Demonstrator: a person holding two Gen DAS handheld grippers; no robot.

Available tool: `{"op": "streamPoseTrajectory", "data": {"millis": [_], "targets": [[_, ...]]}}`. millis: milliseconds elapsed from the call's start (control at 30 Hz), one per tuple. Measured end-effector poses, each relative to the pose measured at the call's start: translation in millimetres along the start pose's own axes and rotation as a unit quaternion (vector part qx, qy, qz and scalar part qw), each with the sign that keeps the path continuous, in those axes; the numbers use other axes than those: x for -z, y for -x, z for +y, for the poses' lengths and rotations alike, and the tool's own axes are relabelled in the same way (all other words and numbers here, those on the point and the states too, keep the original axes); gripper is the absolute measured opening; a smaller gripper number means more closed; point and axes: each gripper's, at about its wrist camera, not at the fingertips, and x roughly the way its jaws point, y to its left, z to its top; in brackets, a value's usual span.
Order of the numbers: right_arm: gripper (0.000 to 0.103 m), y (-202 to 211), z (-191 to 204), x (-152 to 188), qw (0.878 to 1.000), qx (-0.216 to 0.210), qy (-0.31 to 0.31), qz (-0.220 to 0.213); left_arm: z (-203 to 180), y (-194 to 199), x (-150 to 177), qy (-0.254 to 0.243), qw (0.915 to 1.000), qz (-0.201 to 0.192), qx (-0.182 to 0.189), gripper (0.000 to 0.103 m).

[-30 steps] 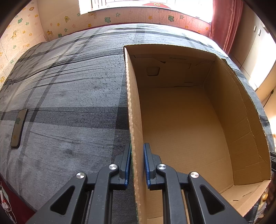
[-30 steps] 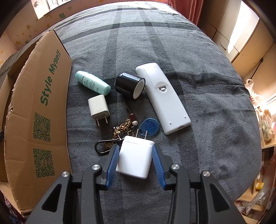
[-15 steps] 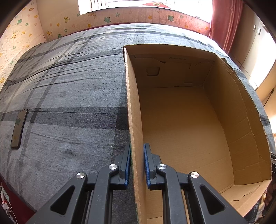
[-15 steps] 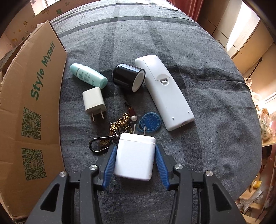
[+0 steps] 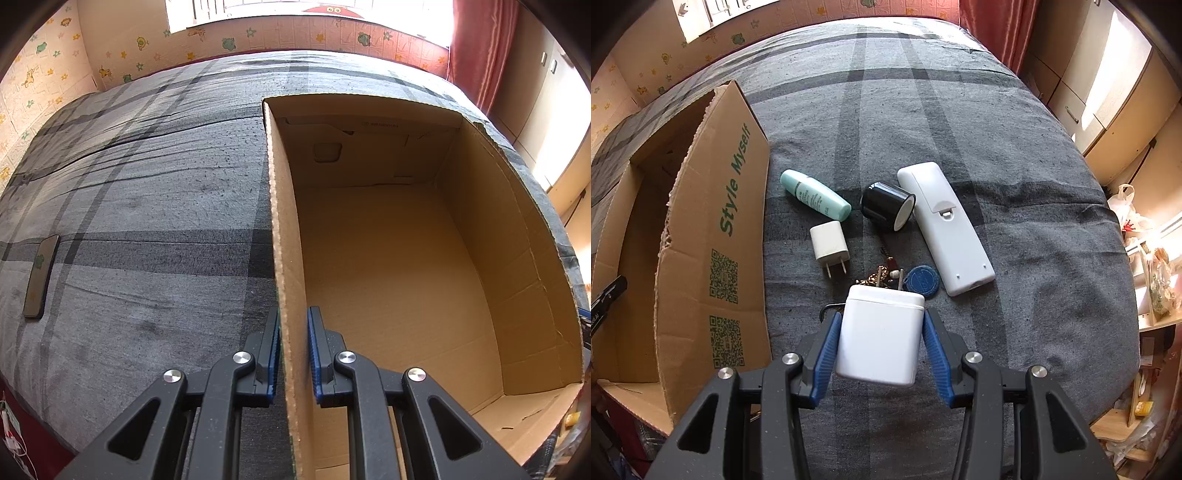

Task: Organize rigid objects
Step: 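Lift the white wall charger with the right gripper and carry it over the box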

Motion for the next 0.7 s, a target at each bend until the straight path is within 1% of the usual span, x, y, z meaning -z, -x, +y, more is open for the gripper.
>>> {"op": "streamPoseTrajectory", "data": {"millis": [267, 500, 700], "targets": [[0.048, 32, 14, -16, 1.000, 0.005, 0.022, -0.022, 3, 1, 0, 0.004, 1.0000, 0.000, 0.006, 0.015], [0.048, 63, 34, -30, 0.997, -0.009, 0.050, -0.051, 3, 1, 0, 0.004, 1.0000, 0.000, 0.007, 0.015], [0.048, 81, 61, -41, 0.994, -0.029, 0.083, -0.067, 3, 1, -1, 0.003, 1.0000, 0.001, 0.007, 0.015]]}}
